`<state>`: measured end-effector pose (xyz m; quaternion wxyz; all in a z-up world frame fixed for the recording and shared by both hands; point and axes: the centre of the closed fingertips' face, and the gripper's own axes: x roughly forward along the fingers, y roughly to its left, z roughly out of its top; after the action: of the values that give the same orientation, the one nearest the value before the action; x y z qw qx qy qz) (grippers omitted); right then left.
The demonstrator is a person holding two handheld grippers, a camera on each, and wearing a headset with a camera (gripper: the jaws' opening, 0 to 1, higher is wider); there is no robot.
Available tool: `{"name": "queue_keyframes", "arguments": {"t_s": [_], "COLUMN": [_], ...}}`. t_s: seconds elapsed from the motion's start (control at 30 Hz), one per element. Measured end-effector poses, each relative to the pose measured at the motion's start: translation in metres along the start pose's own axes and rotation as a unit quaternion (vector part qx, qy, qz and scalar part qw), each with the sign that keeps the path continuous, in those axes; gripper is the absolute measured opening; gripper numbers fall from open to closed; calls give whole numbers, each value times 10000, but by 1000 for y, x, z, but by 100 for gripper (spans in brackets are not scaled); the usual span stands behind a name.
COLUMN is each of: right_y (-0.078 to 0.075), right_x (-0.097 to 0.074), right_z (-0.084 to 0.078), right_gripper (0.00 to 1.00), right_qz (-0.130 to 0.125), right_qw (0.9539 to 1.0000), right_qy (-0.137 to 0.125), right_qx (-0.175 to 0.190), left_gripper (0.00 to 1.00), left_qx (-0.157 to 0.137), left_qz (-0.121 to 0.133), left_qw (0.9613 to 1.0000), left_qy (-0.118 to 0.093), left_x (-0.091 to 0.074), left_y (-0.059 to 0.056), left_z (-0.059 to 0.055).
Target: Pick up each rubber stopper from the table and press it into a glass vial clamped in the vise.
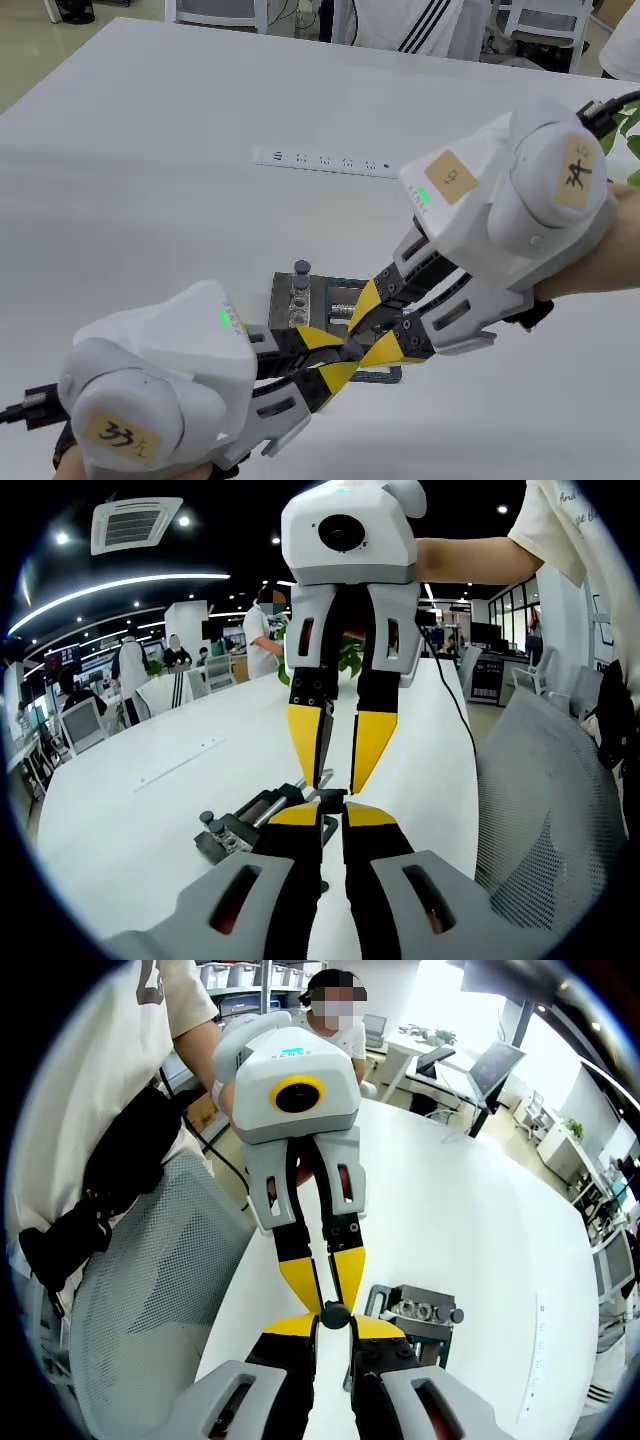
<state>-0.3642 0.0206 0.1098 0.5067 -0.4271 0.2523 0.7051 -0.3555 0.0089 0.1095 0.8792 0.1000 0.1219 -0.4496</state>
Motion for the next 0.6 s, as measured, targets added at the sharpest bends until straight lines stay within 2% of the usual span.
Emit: {"name": "queue_keyframes", "arguments": {"t_s": [0.3,0.6], "right_y": [-3,0], "right_x": [-1,-1], "right_z": [-1,2], "right_gripper": [9,8], "right_qz": [13,77], "right_qw": [10000,9999], "right_qy": [-14,-107], "right_qx": [39,99], "left_gripper": [3,3], "left_qx": [113,61], "left_qz": [-32,-63], "left_qw": [9999,9997], "left_qy": [-87,-215], "left_x": [-1,-3], "left_y": [0,0], "left_z": [2,4]}}
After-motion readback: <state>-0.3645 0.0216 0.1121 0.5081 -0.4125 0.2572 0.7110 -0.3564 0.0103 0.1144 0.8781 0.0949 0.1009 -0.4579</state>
